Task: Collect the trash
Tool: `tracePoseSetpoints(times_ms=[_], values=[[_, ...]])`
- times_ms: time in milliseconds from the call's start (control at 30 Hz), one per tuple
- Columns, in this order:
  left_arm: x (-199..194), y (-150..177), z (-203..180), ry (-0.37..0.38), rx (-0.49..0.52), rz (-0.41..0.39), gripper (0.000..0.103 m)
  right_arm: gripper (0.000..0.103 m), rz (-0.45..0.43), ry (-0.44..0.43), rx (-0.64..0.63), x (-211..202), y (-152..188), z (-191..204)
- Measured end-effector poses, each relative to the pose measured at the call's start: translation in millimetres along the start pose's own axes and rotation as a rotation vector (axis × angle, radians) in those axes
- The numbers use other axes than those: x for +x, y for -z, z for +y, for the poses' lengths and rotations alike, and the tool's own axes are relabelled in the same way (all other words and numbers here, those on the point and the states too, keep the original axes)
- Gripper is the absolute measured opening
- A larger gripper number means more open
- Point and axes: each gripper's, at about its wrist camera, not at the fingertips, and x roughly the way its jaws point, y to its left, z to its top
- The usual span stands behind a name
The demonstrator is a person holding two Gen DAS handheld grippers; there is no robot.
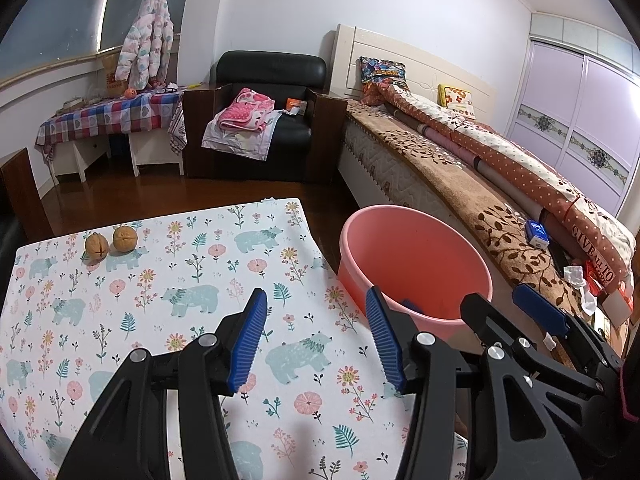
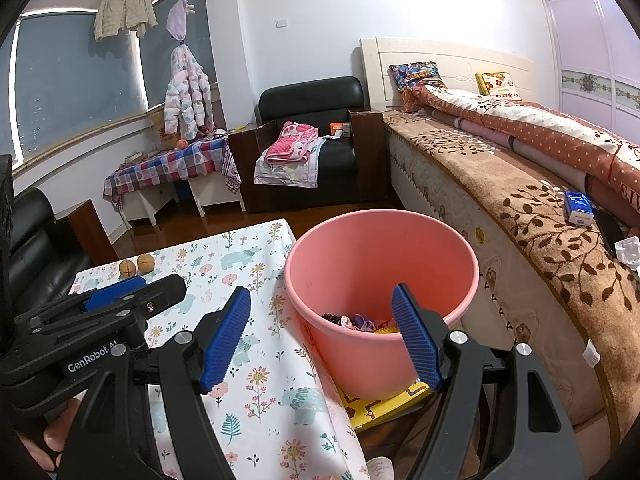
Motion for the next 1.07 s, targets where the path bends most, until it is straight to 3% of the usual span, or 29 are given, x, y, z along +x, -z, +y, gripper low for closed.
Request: tracePoseSetpoints(times_ms=[1067], values=[[6.9, 2.6, 3.1, 0.000, 0.004, 0.021, 0.051, 0.073, 0.009, -0.001, 0.003, 2.3, 3.2, 0.6]])
